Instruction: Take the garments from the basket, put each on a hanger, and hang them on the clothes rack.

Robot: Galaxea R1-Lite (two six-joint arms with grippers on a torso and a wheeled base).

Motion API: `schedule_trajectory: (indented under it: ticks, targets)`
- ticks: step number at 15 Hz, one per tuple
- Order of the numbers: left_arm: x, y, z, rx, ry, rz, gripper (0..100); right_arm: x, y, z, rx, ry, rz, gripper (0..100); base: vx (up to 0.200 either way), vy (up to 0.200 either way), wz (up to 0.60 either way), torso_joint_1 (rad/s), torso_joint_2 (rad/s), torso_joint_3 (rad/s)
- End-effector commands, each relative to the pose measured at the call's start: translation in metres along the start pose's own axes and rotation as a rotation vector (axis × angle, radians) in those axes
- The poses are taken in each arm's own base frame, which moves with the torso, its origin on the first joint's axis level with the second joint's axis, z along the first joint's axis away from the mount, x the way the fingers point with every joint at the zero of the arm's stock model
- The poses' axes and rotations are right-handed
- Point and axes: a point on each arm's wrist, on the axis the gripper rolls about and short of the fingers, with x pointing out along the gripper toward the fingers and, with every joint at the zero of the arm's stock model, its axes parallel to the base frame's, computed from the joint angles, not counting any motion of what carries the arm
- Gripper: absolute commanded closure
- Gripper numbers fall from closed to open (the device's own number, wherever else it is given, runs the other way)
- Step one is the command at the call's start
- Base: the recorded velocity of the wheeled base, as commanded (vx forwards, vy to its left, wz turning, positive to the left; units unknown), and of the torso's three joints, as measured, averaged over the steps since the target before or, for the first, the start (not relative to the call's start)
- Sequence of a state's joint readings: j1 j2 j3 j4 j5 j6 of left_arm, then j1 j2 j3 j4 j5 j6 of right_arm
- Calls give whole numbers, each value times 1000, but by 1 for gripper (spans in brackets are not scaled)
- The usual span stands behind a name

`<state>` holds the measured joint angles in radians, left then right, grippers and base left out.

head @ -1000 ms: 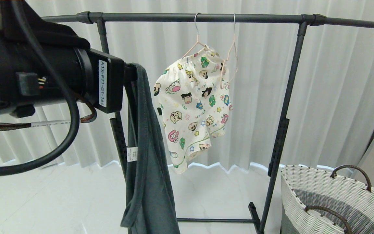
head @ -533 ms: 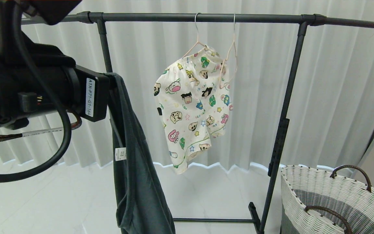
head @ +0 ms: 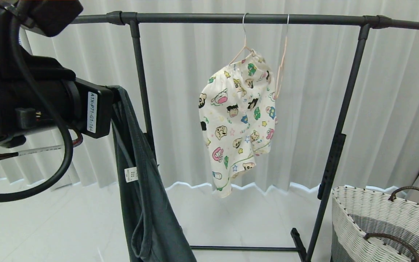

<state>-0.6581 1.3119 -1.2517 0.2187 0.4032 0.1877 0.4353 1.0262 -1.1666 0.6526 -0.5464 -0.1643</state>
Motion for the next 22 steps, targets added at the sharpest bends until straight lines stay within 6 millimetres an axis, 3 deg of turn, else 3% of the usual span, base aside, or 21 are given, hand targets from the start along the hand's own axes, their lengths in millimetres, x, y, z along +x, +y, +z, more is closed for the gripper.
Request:
schedule_trajectory:
  ticks: [1, 6, 11, 19, 22]
  targets:
    - [1, 0, -1, 1, 5, 2, 100, 2, 1, 0, -2, 2, -2, 0, 0, 200, 0, 2, 2, 2]
    - [0, 0, -3, 3, 8, 3, 100, 4, 2, 1, -7, -25, -1, 0, 0, 0, 0, 0, 0, 0]
    - [0, 0, -8, 11, 28, 40, 100, 8, 5, 0, 4, -35, 4, 0, 0, 0, 0, 162, -148, -171]
    - [-2, 0, -9, 12, 28, 39, 100, 12, 8, 2, 12, -58, 18, 0, 0, 0, 0, 162, -562, -231]
    - [-3, 0, -9, 11, 25, 39, 100, 14, 9, 2, 9, -54, 22, 0, 0, 0, 0, 339, -487, -245]
